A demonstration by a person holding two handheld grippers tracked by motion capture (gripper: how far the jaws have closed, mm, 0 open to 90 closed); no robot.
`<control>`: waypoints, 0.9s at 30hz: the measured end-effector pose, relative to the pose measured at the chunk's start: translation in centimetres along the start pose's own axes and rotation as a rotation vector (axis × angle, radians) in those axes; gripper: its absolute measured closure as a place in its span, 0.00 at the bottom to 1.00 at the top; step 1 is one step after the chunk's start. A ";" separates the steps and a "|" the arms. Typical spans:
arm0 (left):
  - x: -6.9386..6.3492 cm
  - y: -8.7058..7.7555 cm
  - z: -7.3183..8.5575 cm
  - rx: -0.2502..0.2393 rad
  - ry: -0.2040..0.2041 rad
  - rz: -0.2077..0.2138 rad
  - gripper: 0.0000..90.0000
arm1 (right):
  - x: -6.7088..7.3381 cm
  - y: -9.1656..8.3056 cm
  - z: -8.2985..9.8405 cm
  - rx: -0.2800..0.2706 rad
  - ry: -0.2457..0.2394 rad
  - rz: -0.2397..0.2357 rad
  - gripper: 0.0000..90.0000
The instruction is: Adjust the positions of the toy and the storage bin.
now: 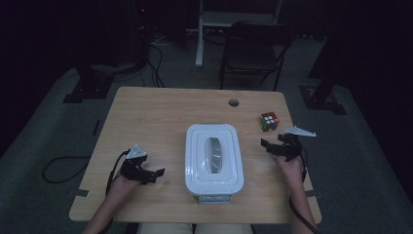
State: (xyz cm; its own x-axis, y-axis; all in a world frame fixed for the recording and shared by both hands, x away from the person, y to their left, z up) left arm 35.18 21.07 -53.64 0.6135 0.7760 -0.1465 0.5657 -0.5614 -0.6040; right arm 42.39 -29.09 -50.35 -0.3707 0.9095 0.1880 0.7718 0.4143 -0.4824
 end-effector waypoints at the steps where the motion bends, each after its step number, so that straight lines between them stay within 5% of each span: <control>1: 0.2 -0.2 0.1 0.005 0.000 -0.017 0.01 | -0.3 0.2 -0.2 0.003 -0.004 0.001 0.13; 7: 2.3 -1.9 1.2 0.002 -0.040 -0.067 0.01 | -1.6 1.4 -1.4 0.038 -0.029 0.037 0.13; 17: 4.7 -4.0 3.1 0.034 -0.034 -0.122 0.01 | -3.3 3.1 -2.9 0.056 -0.036 0.084 0.13; 22: 4.7 -3.8 3.5 0.052 -0.005 -0.104 0.01 | -3.9 4.0 -3.3 0.068 -0.023 0.091 0.13; 27: 4.5 -3.3 3.7 0.071 0.065 -0.099 0.01 | -4.4 5.0 -3.3 0.083 -0.008 0.103 0.13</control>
State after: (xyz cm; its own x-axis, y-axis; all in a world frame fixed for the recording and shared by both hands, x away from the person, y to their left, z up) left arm 34.04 27.46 -55.18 0.5919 0.8053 -0.0339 0.5866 -0.4592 -0.6671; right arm 49.59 -30.93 -50.73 -0.2961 0.9467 0.1272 0.7608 0.3143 -0.5678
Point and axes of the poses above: each handheld gripper's, and its own axes: y roughly forward along the jaws, z roughly out of its underside, x roughly to its left, the point moved 4 cm from there along y, roughly forward along the jaws, and after that the axes turned 4 degrees about -x, right-handed, at the moved point
